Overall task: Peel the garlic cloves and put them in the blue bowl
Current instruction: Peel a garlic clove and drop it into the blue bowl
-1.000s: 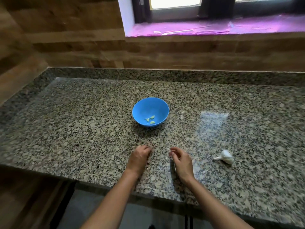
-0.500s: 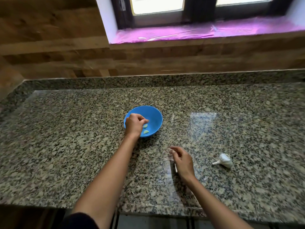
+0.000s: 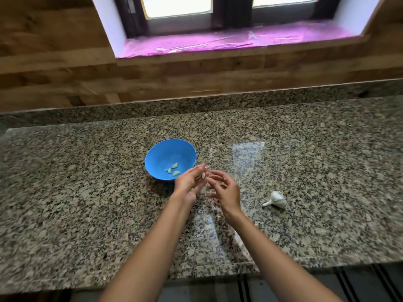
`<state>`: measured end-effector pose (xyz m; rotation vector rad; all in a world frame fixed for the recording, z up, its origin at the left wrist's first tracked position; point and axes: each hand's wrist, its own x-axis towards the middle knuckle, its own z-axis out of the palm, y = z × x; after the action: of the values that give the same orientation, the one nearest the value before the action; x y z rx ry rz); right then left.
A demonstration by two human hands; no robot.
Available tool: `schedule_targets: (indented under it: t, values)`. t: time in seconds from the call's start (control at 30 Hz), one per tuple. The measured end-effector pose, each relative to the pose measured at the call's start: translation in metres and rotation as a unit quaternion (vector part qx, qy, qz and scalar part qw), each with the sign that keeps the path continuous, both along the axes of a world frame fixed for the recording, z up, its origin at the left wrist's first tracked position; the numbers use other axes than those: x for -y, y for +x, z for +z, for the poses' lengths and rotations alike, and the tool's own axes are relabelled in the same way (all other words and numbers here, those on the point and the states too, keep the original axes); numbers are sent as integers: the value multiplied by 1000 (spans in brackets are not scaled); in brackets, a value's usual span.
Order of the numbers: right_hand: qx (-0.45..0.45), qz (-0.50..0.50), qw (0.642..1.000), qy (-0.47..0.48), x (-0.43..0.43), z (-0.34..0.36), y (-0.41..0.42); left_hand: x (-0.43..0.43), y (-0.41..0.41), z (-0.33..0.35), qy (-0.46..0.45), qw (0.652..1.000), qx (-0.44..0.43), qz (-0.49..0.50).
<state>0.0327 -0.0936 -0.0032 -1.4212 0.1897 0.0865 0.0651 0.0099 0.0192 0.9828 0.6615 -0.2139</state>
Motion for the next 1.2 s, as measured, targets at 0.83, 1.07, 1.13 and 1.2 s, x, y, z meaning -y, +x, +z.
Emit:
schedule_targets:
  t: [0.83,1.07,1.13,1.2]
  values:
    - [-113,-78,988,66,27,-9,-10,11,-30,-12,-9,999,-5,31]
    - [-140,-93,986,26,35,-22,-12,4,-32,-25,318,904,32,-284]
    - [-144,-89,986,8,37,-25,-13,6,-30,-28,325,899,34,-292]
    - [-148,-89,985,6,38,-27,-14,6,-29,-29,340,896,34,-283]
